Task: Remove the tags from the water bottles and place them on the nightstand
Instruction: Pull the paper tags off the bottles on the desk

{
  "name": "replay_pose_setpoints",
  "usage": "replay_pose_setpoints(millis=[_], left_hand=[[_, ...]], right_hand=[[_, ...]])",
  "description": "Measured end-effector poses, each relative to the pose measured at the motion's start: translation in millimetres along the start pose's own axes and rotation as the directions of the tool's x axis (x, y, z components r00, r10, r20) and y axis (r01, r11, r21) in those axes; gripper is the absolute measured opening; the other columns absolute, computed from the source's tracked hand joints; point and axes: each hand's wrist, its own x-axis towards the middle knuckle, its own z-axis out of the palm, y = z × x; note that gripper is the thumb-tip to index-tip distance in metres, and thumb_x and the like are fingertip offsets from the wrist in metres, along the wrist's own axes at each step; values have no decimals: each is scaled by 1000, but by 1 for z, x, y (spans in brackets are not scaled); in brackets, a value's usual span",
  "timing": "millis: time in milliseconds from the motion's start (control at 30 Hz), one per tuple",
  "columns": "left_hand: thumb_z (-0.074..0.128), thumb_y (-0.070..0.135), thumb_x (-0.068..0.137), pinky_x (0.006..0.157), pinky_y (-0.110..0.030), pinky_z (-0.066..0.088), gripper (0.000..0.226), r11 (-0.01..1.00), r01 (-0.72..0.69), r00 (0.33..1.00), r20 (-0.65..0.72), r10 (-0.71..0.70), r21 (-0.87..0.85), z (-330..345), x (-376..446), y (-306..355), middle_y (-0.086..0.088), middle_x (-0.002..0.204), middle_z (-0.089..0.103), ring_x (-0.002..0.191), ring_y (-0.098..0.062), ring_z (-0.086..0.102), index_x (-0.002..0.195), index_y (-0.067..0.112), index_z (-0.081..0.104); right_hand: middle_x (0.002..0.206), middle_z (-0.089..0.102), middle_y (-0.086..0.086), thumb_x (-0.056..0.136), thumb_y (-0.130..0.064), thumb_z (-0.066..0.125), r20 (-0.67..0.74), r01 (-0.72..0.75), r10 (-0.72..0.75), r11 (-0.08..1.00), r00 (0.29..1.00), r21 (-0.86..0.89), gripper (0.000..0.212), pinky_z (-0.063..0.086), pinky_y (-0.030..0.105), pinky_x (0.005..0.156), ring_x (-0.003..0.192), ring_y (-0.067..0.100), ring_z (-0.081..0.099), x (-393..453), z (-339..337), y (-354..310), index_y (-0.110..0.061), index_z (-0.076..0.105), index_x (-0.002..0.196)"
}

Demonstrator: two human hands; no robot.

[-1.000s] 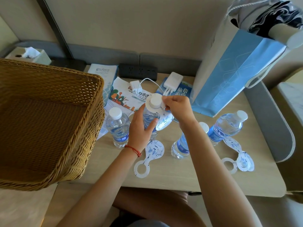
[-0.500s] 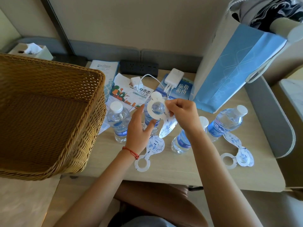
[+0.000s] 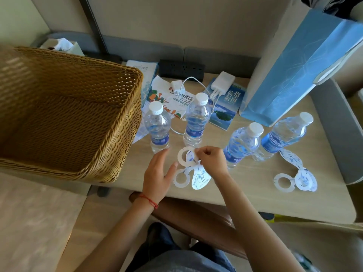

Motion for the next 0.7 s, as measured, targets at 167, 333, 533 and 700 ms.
replay_pose_setpoints(millis=[167, 333, 533, 700], left_hand=[[62, 17, 85, 97, -32, 43, 44, 998, 40, 999, 10, -40, 39, 0, -8, -10, -14, 125, 57, 118, -25, 52, 125, 3, 50], [63, 18, 84, 94, -28, 41, 44, 996, 47, 999, 1, -47, 76, -4, -9, -14, -14, 123, 58, 115, -25, 54, 124, 4, 51], [65, 13, 82, 92, -30, 41, 42, 995, 9, 998, -57, -3, 95, -20, -1, -10, -18, 118, 60, 111, -29, 56, 120, -2, 53], [65, 12, 82, 95, -31, 40, 44, 994, -47, 993, -107, 57, 97, -35, 12, -3, -19, 120, 58, 113, -29, 54, 121, -4, 52]], right_hand=[[67, 50, 26, 86, -16, 57, -3, -77, 77, 995, 997, -64, 32, 31, 25, 50, 57, 18, 36, 7, 17, 23, 16, 59, 83], [100, 70, 11, 89, -23, 55, -37, -35, 30, 988, 999, -147, 22, 41, 26, 69, 79, 18, 58, 6, 19, 33, -7, 66, 99], [108, 64, 7, 89, -26, 59, -116, 256, -290, 935, 950, -247, 26, 48, 30, 78, 95, 18, 60, -13, 11, 16, -11, 63, 109], [97, 67, 5, 84, -20, 66, -303, 510, -593, 801, 746, -312, 18, 49, 28, 72, 87, 19, 62, -43, -12, 10, -8, 65, 97]])
